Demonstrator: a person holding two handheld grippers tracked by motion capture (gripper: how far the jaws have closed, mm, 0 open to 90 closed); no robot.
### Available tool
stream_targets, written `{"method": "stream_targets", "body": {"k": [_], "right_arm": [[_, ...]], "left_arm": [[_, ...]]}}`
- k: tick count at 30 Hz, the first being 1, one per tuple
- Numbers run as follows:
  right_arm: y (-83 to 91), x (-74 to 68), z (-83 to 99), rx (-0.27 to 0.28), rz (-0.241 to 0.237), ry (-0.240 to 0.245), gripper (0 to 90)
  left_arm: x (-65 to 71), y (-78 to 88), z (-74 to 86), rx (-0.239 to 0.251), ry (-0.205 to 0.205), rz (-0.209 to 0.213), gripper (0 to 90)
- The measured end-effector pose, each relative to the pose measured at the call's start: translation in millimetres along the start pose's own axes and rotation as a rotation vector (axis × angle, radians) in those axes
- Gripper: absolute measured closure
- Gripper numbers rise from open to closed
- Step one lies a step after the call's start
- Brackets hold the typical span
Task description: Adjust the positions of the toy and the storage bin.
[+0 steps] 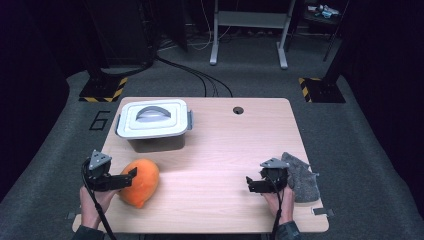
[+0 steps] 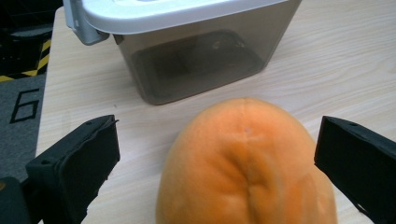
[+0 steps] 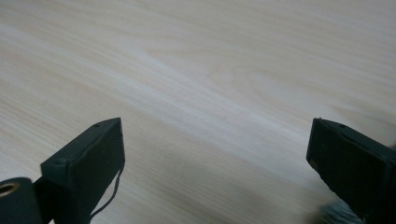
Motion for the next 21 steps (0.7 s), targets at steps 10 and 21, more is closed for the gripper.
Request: {"method": "stream_targets", "body": {"k": [10, 21], "right_arm": [[-29.1, -15.5, 2.5, -0.027, 0.002, 0.036, 2.8], [-33.5, -7.7, 5.8, 0.006, -0.002, 0.030, 0.4]], "left_arm": [[-22.5, -11.1, -21.3, -0.005, 0.025, -0.020, 0.0], [-39.3, -28.6, -40.8, -0.025, 0.052, -0.019, 1.2]]}}
Point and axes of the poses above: each handheld gripper's, and its own axes: y roughly backward along the jaws, z roughly out of its underside, x roughly to its right, the point moved 8 cm from there along -y, roughly forward along the jaws, and after that the axes turned 7 degrees about y, right-handed, at the moved point
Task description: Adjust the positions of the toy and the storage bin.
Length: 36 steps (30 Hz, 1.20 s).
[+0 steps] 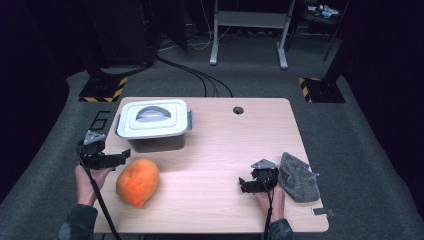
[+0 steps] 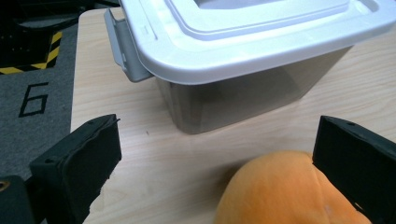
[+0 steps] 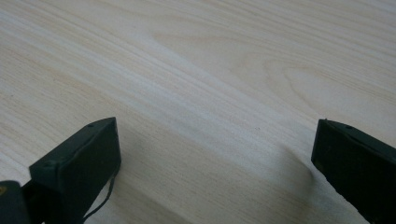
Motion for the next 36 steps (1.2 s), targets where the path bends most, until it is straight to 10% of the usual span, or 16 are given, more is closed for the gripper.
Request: {"method": "stream_targets", "body": {"k": [17, 36], "right_arm": [[-0.6, 0.0, -0.8, 0.009, 0.015, 0.004, 0.2], [-0.6, -0.4, -0.9, 0.011, 0.006, 0.004, 1.3]], "left_arm": [[-26.7, -29.9, -35.7, -0.010, 0.032, -0.039, 9.4], [-25.1, -60.6, -52.8, -0.046, 0.004, -0.020, 30.0]]}}
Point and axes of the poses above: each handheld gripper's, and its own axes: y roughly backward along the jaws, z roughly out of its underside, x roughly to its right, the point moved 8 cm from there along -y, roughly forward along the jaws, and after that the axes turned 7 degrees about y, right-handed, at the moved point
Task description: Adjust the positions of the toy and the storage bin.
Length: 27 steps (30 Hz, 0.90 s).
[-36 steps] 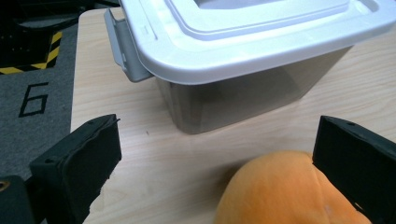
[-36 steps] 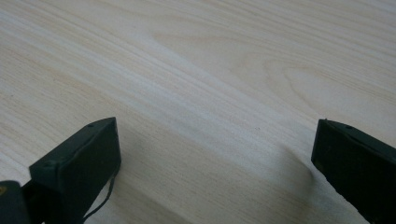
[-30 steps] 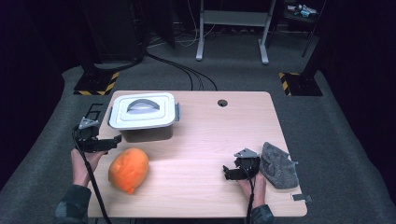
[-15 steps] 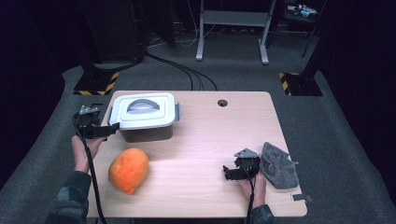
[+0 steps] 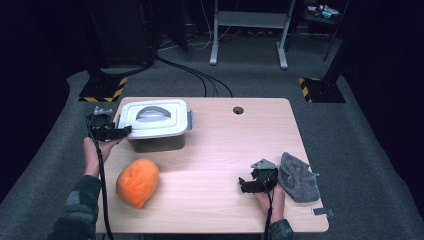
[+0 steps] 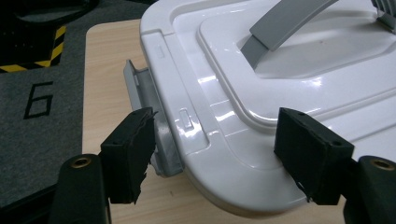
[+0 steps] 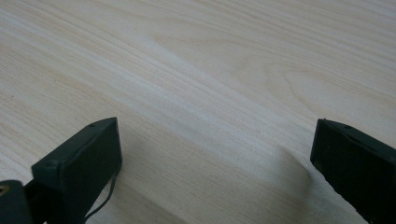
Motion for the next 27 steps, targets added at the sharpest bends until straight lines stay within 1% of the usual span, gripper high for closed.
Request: {"method": "stream_targets", "body": {"k": [3, 5, 7, 9, 10, 11, 12, 13, 14, 15, 16, 18, 20, 21, 23, 25, 26, 27], "right_arm": [[0.0, 0.0, 0.0, 0.000, -0.001, 0.001, 1.4], [0.0, 0.0, 0.0, 0.000, 0.000, 0.001, 1.4], [0.0, 0.0, 0.0, 0.000, -0.001, 0.000, 1.4], [0.0, 0.0, 0.0, 0.000, -0.001, 0.000, 1.5], [-0.1, 0.0, -0.1, 0.000, -0.001, -0.002, 1.5], [0.3, -0.3, 0.4, -0.003, -0.009, 0.004, 1.5], [0.2, 0.0, 0.3, -0.002, -0.005, 0.003, 1.5], [0.2, -0.3, 0.3, -0.002, -0.009, 0.003, 1.5], [0.2, -0.3, 0.3, -0.002, -0.009, 0.003, 1.5], [0.2, -0.3, 0.3, -0.002, -0.009, 0.003, 1.5], [0.2, -0.3, 0.4, -0.003, -0.010, 0.003, 1.5], [0.2, -0.2, 0.3, -0.003, -0.010, 0.004, 1.6], [0.2, -0.3, 0.4, -0.003, -0.010, 0.003, 1.6], [0.2, -0.2, 0.3, -0.003, -0.011, 0.003, 1.6], [0.2, -0.3, 0.3, -0.002, -0.010, 0.003, 1.6], [0.2, -0.3, 0.3, -0.002, -0.011, 0.003, 1.6], [0.2, -0.3, 0.3, -0.002, -0.010, 0.003, 1.6], [0.2, 0.0, 0.3, -0.002, -0.007, 0.004, 1.6]], "left_arm": [[3.1, -1.9, -0.2, 0.001, -0.009, 0.031, 33.2], [3.1, -2.0, -1.1, 0.000, -0.028, 0.025, 33.3], [2.5, -2.0, -1.2, -0.001, -0.035, 0.028, 33.4], [2.1, -2.7, -2.2, 0.015, -0.026, 0.032, 35.0], [1.9, -1.9, -1.5, 0.004, -0.028, 0.037, 35.7], [1.3, -1.9, -1.8, 0.004, -0.030, 0.040, 36.3], [1.1, -1.9, -2.1, 0.005, -0.031, 0.042, 37.3], [0.9, -1.2, -1.7, -0.009, -0.033, 0.042, 37.7], [1.0, -2.2, -2.8, 0.004, -0.035, 0.045, 38.3], [0.3, -1.7, -2.9, -0.002, -0.039, 0.042, 39.3], [-0.3, -2.1, -3.7, 0.004, -0.045, 0.040, 41.3], [-1.1, -2.2, -3.9, 0.003, -0.037, 0.044, 43.1], [-1.7, -1.9, -4.2, -0.012, -0.041, 0.053, 43.6], [-1.2, -2.7, -4.6, -0.004, -0.039, 0.053, 43.7], [-0.8, -3.1, -4.8, -0.005, -0.044, 0.056, 43.9], [-0.5, -2.9, -4.9, -0.018, -0.053, 0.060, 44.0], [0.2, -4.0, -5.4, -0.005, -0.050, 0.060, 44.0], [0.7, -3.8, -5.3, -0.015, -0.055, 0.063, 44.1]]}}
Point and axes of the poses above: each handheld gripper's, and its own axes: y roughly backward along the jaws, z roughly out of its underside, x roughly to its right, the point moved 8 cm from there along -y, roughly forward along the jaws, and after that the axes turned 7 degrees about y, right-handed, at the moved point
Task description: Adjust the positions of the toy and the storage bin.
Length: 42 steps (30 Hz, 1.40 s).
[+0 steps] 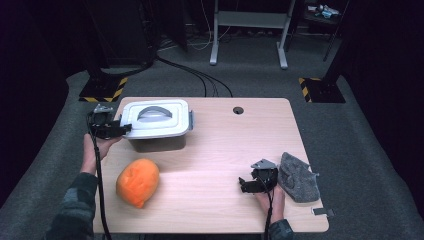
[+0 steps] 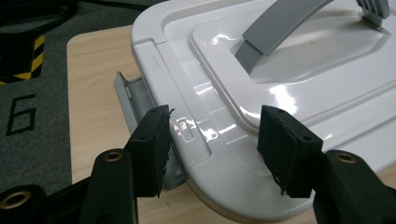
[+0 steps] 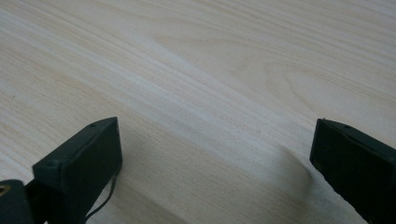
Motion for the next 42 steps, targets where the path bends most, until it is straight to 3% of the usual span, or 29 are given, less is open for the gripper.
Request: {"method": "stream_targets", "body": {"k": [22, 29, 39, 42], "right_arm": [[-0.2, 0.0, -0.3, 0.002, 0.004, -0.005, 1.6], [-0.2, 0.0, -0.3, 0.002, 0.004, -0.006, 1.6], [-0.1, -0.3, -0.3, 0.002, 0.001, -0.005, 1.6], [0.1, -0.3, 0.0, -0.001, -0.003, 0.000, 1.6]], "left_arm": [[11.2, -6.6, -5.2, -0.027, -0.071, 0.025, 45.5], [14.3, -9.7, -7.7, -0.020, -0.064, 0.029, 45.7], [21.1, -13.0, -9.2, -0.023, -0.087, 0.044, 45.6], [23.1, -13.6, -9.9, -0.043, -0.104, 0.052, 45.6]]}}
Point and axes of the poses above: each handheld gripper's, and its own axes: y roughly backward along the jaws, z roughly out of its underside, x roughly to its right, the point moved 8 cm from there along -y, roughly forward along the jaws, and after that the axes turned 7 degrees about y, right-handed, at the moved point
